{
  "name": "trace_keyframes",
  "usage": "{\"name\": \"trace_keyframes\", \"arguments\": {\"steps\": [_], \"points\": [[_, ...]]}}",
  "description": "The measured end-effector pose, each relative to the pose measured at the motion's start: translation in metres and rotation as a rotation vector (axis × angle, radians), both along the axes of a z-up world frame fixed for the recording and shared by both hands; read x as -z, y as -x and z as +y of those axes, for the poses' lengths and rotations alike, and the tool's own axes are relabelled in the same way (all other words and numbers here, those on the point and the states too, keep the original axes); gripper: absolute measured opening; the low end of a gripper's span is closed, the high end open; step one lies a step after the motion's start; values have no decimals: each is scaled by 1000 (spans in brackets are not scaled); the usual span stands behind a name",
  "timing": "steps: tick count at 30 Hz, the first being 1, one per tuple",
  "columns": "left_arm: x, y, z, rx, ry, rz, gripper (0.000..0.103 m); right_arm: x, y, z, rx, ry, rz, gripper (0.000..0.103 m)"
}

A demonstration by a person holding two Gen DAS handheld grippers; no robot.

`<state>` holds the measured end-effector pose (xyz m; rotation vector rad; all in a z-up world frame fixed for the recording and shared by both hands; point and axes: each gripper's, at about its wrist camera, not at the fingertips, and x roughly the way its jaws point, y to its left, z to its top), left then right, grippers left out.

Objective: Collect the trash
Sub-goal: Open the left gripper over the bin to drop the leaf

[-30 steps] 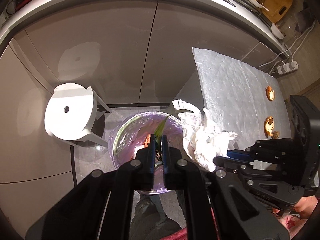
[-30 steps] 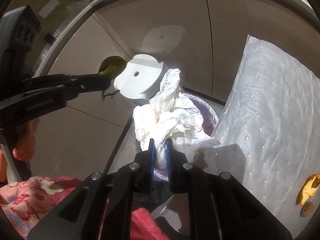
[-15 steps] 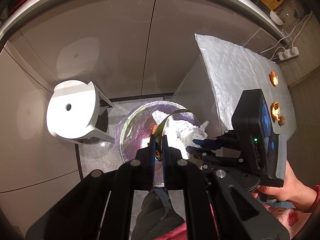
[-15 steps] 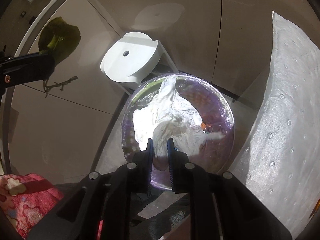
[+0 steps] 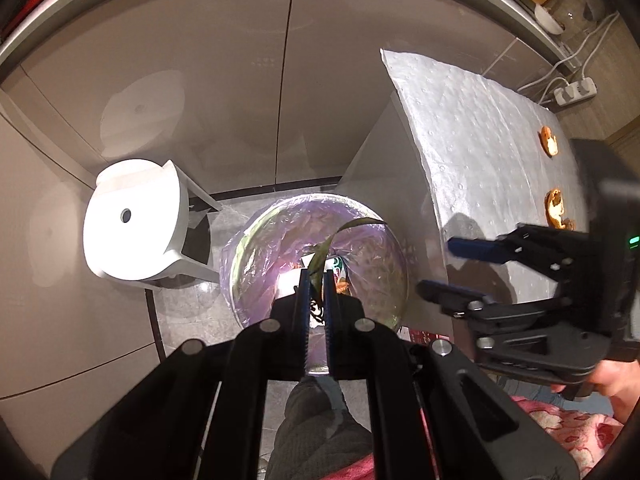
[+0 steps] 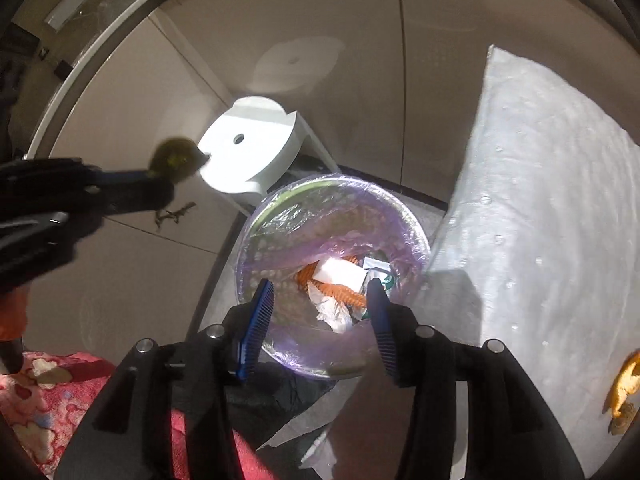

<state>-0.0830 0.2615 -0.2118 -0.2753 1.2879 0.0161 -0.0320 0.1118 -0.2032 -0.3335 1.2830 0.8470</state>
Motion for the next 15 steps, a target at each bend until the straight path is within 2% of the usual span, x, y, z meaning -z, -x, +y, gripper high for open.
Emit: {"name": "trace_keyframes", "arguments": {"steps": [2, 8, 14, 15], "points": [[13, -5, -6, 37, 6, 20, 6, -24, -3, -22, 51, -17, -44, 61], [61, -21, -30, 134, -19, 82, 6, -85, -12, -96, 245, -36, -121, 63], [102, -32, -43, 187, -35, 139, 6, -117, -19, -162, 421, -12, -173, 64], [106, -35, -43, 191, -31, 153, 10, -120, -20, -170, 445, -7, -180, 67]]}}
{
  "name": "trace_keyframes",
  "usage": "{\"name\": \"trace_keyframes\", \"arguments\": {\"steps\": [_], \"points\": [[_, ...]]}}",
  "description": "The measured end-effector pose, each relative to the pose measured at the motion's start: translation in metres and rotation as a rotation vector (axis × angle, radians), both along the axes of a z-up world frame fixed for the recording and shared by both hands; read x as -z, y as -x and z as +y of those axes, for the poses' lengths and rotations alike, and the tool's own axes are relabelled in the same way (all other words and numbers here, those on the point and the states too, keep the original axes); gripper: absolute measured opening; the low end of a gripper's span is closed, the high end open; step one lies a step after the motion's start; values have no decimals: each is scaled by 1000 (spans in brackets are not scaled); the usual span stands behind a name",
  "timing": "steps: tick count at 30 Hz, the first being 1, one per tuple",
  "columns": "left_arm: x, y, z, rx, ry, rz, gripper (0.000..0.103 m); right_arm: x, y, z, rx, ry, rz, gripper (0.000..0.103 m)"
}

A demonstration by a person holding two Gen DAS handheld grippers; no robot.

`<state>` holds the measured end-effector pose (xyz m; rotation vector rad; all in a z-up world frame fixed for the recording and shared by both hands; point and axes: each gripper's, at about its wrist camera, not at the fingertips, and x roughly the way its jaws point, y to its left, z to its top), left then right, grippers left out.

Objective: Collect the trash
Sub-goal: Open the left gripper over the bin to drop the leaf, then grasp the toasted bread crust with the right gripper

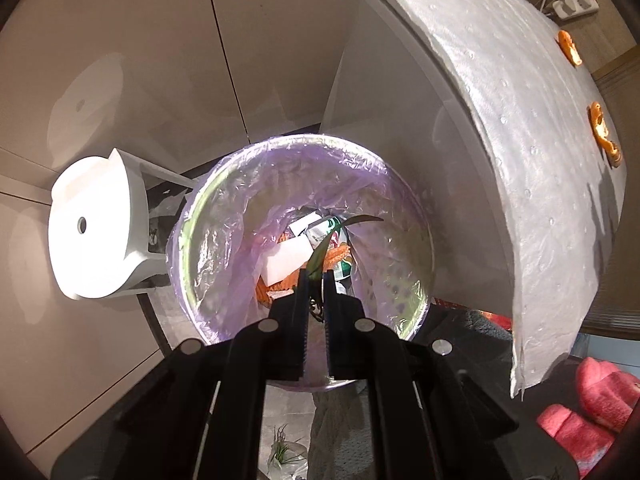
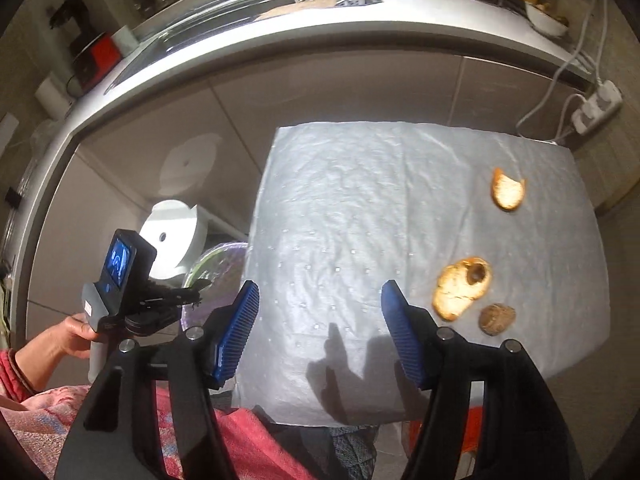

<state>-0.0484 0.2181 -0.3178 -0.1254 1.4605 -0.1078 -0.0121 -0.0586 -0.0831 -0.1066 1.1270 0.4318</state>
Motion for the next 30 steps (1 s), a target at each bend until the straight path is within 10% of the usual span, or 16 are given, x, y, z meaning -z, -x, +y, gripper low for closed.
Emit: {"name": "trace_keyframes", "arguments": {"steps": [3, 6, 30], "points": [[1, -2, -1, 1, -3, 5, 55, -1, -3, -19, 57, 4, -8, 68], [-12, -1, -7, 21, -39, -59, 66, 0, -4, -32, 94, 1, -5, 68], [-151, -37, -103, 77, -24, -276, 72, 72, -135, -150, 198, 17, 40, 67]]}}
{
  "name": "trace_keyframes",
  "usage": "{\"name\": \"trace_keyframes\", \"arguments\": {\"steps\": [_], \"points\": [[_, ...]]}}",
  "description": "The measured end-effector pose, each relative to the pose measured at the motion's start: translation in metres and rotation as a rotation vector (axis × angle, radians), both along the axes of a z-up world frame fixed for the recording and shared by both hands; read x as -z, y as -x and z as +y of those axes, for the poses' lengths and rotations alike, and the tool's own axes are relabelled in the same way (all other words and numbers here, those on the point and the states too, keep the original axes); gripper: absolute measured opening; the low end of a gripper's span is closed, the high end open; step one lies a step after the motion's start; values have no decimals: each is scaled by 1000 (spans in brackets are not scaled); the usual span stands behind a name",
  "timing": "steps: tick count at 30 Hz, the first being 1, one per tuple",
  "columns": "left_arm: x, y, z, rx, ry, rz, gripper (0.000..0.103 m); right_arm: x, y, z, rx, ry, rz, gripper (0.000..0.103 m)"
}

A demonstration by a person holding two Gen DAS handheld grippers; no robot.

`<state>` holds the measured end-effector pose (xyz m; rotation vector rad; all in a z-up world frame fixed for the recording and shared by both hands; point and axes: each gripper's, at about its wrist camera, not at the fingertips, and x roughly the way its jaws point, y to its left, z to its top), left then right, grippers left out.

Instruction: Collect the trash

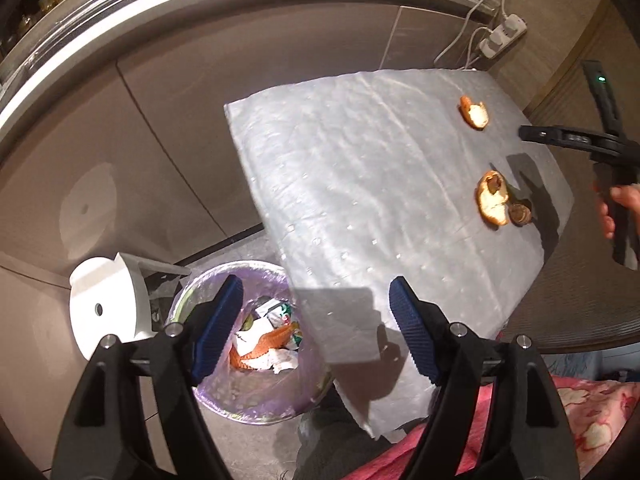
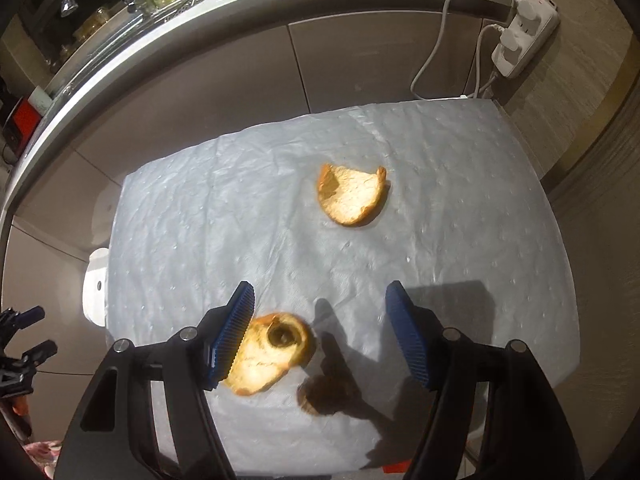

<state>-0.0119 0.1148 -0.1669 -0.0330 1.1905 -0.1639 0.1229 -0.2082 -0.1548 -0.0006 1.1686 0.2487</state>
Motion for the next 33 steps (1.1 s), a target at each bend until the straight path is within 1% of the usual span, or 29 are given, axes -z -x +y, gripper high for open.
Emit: {"name": "trace_keyframes", "arguments": {"steps": [1, 3, 4, 6, 9, 12, 14, 16, 18, 19, 25, 30, 32, 33], "points": [[-3, -4, -11, 9, 3, -1, 72, 6, -12, -3, 1, -2, 8, 64], [-7, -12, -34, 25, 12, 3, 72, 17, -32, -8, -1, -20, 26, 53], [-8, -17, -46, 35, 18, 5, 72, 22, -42, -11, -1, -27, 36, 50], [-8, -24, -67, 49, 30, 9, 72, 30, -60, -14, -7, -38, 57, 40], [0, -35, -98, 68, 28, 28, 72, 42, -80, -16, -27, -39, 88, 36], [10, -46, -124, 80, 31, 58, 72, 51, -93, -19, -40, -45, 111, 35], [18, -54, -138, 81, 35, 74, 72, 56, -99, -21, -40, -53, 127, 29], [24, -62, -149, 81, 40, 88, 72, 60, -104, -24, -42, -72, 141, 18], [31, -72, -157, 78, 39, 101, 72, 61, -107, -25, -50, -83, 149, 10], [35, -76, -161, 75, 34, 109, 72, 62, -108, -25, -58, -89, 149, 8], [56, -101, -174, 78, 14, 150, 72, 46, -108, -30, -105, -95, 116, 6], [67, -109, -190, 145, -18, 154, 72, 27, -96, -49, -103, -105, 88, 6], [71, -111, -196, 165, -17, 165, 72, 20, -91, -59, -94, -115, 81, 7], [72, -114, -199, 174, -13, 170, 70, 17, -88, -63, -91, -116, 76, 7]]}}
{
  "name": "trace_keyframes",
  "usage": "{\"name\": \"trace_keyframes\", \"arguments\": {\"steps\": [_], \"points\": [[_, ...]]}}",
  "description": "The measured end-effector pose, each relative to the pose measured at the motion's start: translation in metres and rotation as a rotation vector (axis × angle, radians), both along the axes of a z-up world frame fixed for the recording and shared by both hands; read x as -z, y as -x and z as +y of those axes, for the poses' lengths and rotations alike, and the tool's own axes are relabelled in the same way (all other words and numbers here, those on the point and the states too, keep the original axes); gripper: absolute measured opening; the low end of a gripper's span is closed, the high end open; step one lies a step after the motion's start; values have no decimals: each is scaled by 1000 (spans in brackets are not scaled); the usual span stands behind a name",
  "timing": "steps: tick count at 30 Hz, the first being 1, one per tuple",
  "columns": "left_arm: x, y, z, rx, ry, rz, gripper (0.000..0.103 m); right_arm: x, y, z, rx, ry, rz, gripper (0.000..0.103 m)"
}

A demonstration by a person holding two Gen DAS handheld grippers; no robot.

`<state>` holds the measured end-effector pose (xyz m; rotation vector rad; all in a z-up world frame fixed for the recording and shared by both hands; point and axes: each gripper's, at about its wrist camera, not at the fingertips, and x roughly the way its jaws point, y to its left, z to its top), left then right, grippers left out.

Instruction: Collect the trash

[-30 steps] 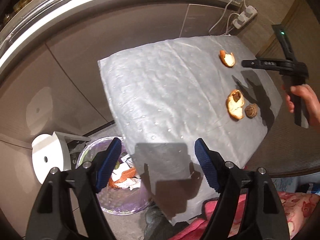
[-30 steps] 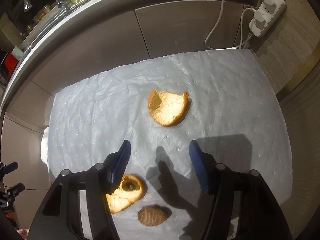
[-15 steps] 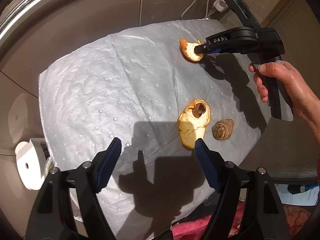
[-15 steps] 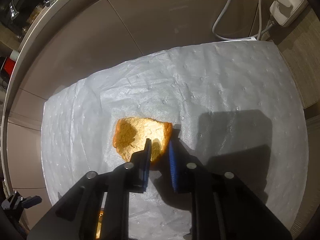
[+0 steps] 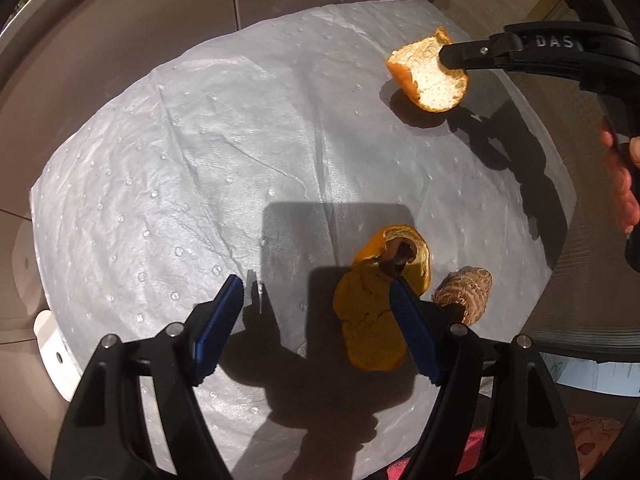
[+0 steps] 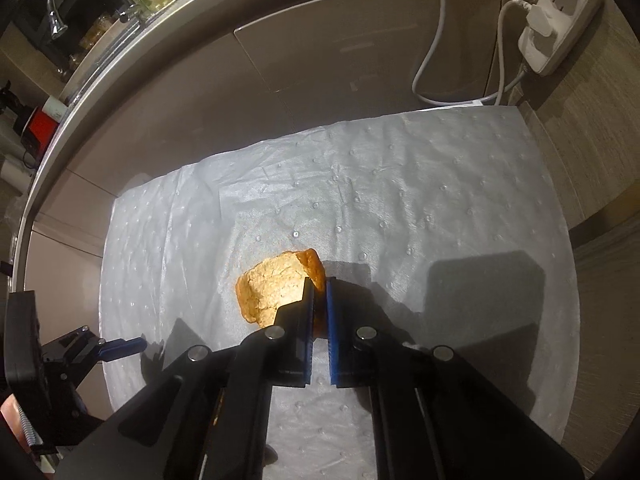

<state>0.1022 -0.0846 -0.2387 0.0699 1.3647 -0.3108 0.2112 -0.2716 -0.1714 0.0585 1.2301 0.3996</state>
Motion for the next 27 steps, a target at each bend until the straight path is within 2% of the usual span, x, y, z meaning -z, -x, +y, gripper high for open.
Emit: {"name": "trace_keyframes", "arguments": {"steps": [2, 5, 7, 10, 20, 27], "points": [[2, -1, -6, 21, -3, 4, 62, -5, 5, -7, 6, -1, -5, 7], [5, 0, -12, 38, -1, 10, 42, -11, 12, -15, 13, -5, -8, 7], [8, 1, -12, 42, -1, 19, 18, -13, 17, -19, 19, -9, -9, 7], [7, 4, -14, 39, -1, 14, 9, -14, 22, -20, 22, -15, -7, 7], [-45, 30, -9, 59, -147, -218, 5, -18, 33, -8, -1, -34, -9, 7], [-85, 31, 11, 12, -112, -300, 4, -24, 41, 4, -17, -39, -20, 7]]}}
